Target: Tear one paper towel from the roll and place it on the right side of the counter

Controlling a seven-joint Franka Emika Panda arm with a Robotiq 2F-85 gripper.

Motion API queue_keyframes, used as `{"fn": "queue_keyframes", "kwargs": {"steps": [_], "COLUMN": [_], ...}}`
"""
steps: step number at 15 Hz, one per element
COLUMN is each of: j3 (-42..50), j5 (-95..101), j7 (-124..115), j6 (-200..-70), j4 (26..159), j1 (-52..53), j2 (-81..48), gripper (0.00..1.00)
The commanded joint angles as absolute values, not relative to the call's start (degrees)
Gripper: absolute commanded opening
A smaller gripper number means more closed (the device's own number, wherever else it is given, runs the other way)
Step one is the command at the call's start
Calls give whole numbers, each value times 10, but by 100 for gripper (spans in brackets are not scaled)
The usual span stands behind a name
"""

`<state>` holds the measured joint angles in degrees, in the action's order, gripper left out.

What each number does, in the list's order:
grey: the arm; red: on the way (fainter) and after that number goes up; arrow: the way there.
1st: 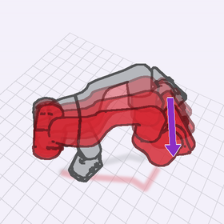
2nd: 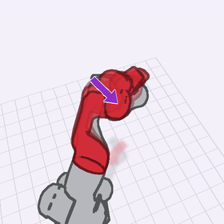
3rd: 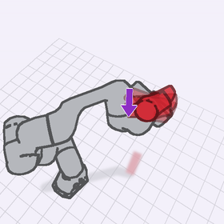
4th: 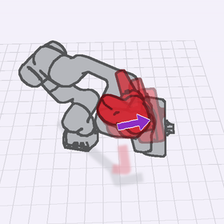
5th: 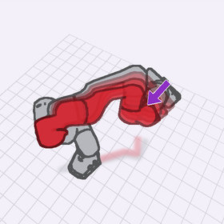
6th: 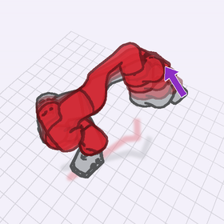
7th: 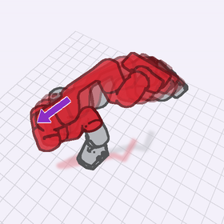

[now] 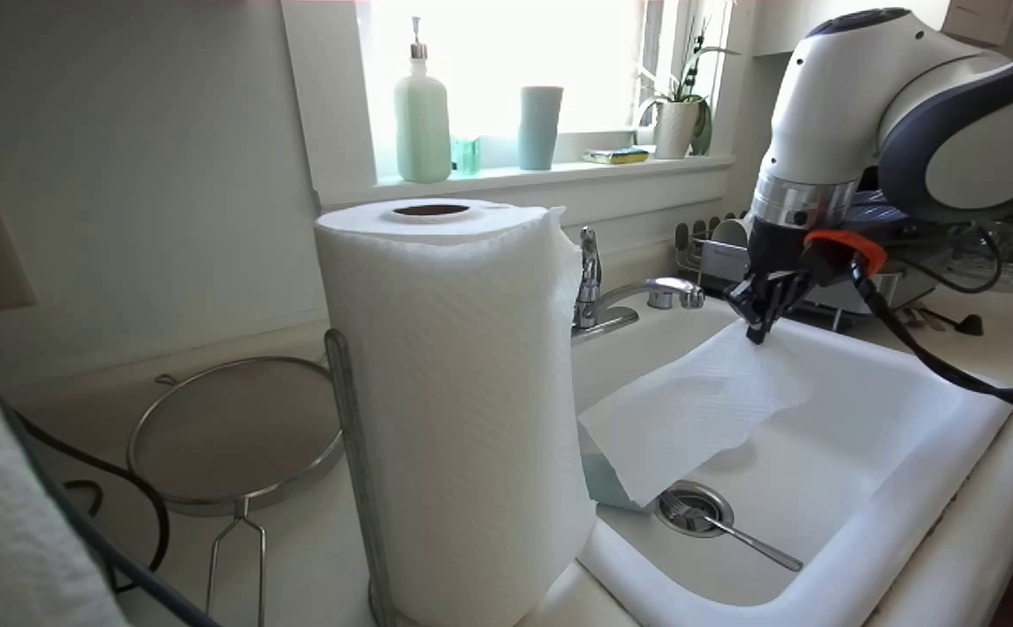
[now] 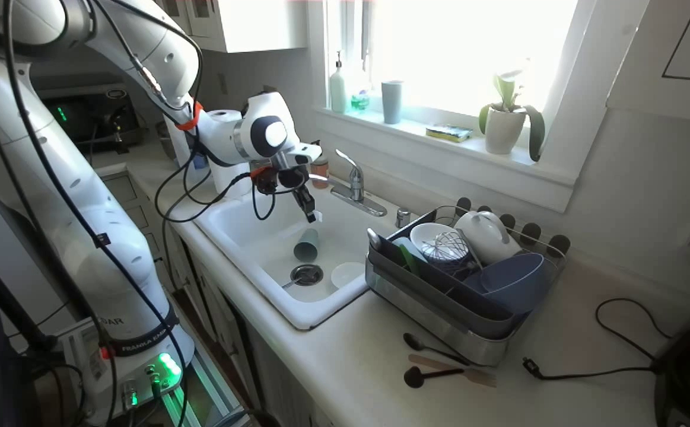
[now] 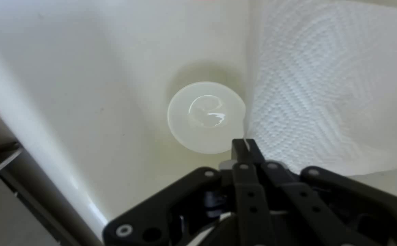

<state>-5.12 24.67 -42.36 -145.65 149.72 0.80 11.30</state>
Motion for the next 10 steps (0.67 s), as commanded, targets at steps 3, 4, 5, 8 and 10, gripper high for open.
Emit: {"fn": "queue_keyframes", "kwargs": {"steps": [3, 4, 5, 8, 10], "j3": [-63, -68, -67, -65, -63], "j5": [268, 266, 249, 259, 263], "j7": [-430, -460, -472, -518, -545], "j6": [-1417, -1395, -1361, -1260, -1186], "j4": [1459, 1439, 1412, 1341, 1301], "j1": [-39, -47, -49, -63, -69], "j2": [144, 147, 149, 158, 166], "gripper": [0, 0, 0, 0, 0]}}
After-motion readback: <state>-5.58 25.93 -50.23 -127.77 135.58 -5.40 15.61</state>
